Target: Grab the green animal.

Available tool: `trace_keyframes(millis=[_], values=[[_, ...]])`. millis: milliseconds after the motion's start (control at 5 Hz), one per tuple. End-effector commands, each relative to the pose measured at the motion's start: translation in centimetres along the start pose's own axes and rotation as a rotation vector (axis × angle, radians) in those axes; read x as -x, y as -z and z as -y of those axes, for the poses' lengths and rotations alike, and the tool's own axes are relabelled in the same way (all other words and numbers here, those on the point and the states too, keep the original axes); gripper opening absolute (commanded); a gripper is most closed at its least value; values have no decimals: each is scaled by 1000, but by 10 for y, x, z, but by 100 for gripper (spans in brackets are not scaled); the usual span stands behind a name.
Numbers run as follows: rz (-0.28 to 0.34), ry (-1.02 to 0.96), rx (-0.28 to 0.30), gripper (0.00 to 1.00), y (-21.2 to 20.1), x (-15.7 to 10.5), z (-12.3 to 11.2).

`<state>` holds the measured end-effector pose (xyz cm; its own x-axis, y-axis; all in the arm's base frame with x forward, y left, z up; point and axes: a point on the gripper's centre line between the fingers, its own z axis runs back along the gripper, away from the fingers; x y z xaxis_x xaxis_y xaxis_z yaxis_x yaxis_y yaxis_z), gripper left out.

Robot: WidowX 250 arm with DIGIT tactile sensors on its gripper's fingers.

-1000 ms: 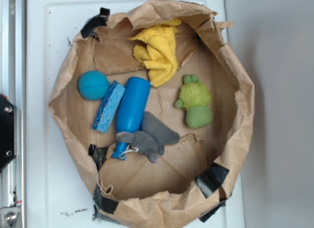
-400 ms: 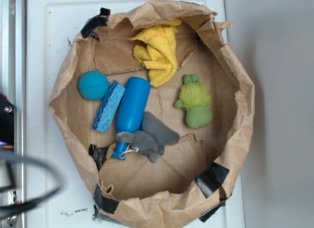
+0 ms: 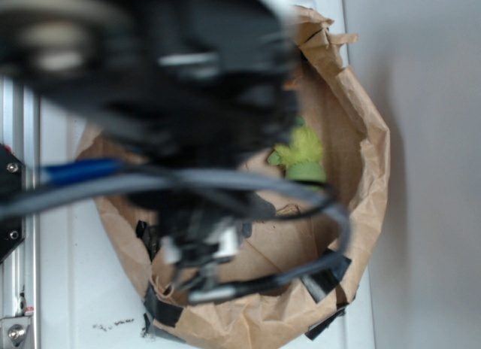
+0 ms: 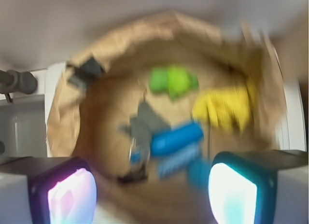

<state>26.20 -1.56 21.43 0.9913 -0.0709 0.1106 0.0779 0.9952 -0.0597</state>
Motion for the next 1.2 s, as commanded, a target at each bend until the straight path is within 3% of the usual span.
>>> trace_keyframes(millis=[0, 200, 600, 1000], values=[[60, 3, -3, 100, -18, -6, 2], [60, 3, -3, 100, -18, -6, 2], [70, 447, -87, 100, 24, -1, -27], [39, 657, -131, 100, 70, -29, -46]])
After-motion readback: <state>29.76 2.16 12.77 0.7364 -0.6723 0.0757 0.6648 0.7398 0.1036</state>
